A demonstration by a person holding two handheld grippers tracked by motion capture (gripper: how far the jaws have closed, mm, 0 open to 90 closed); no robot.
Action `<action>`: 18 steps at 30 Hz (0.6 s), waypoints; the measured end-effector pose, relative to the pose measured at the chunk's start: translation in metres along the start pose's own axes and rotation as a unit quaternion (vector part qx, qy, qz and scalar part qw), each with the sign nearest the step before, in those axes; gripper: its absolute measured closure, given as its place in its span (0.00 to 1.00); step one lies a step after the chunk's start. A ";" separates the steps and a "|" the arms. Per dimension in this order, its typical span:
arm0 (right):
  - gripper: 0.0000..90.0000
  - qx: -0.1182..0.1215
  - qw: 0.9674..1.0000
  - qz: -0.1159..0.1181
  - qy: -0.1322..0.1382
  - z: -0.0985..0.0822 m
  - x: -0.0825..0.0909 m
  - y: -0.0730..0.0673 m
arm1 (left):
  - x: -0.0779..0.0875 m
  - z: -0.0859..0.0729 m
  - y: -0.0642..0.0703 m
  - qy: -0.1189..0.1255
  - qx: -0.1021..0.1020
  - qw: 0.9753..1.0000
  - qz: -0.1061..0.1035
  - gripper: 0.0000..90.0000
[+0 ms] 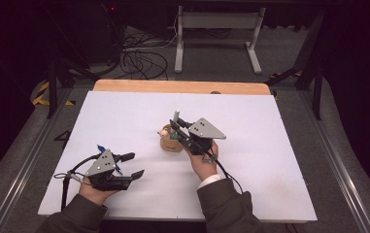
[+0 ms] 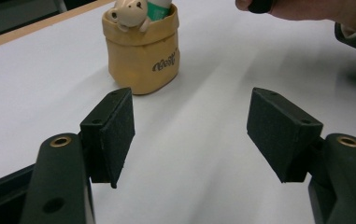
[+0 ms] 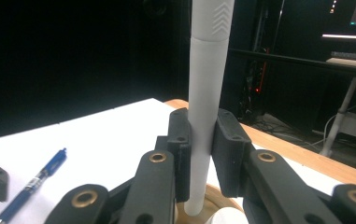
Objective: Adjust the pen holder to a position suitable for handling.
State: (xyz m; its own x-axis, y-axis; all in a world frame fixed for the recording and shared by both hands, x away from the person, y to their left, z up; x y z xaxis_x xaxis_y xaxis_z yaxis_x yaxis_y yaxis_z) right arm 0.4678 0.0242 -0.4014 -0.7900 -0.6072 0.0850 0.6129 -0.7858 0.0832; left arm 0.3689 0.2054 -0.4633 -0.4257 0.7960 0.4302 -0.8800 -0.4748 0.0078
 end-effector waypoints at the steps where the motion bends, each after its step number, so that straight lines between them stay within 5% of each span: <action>1: 0.88 0.000 1.000 -0.001 -0.002 -0.001 -0.002 0.000 | 0.001 0.000 -0.001 0.002 0.001 1.000 0.002 0.36; 18: 0.87 0.010 1.000 -0.003 -0.025 -0.012 -0.012 0.002 | 0.002 -0.001 -0.005 0.005 0.019 1.000 0.017 0.37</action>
State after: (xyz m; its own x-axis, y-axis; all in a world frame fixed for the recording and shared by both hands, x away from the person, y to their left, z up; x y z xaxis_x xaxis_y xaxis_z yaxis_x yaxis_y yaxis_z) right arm 0.4778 0.0286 -0.4142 -0.7927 -0.5949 0.1333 0.6082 -0.7869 0.1042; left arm 0.3723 0.2104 -0.4636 -0.4577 0.7829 0.4215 -0.8565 -0.5155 0.0274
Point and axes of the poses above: each handheld gripper's, and its own axes: x roughly backward along the jaws, z roughly out of its top, y roughly to its right, the point moved 8 cm from there along -x, roughly forward along the jaws, and after that the axes turned 7 degrees about -z, right-handed, at the moved point
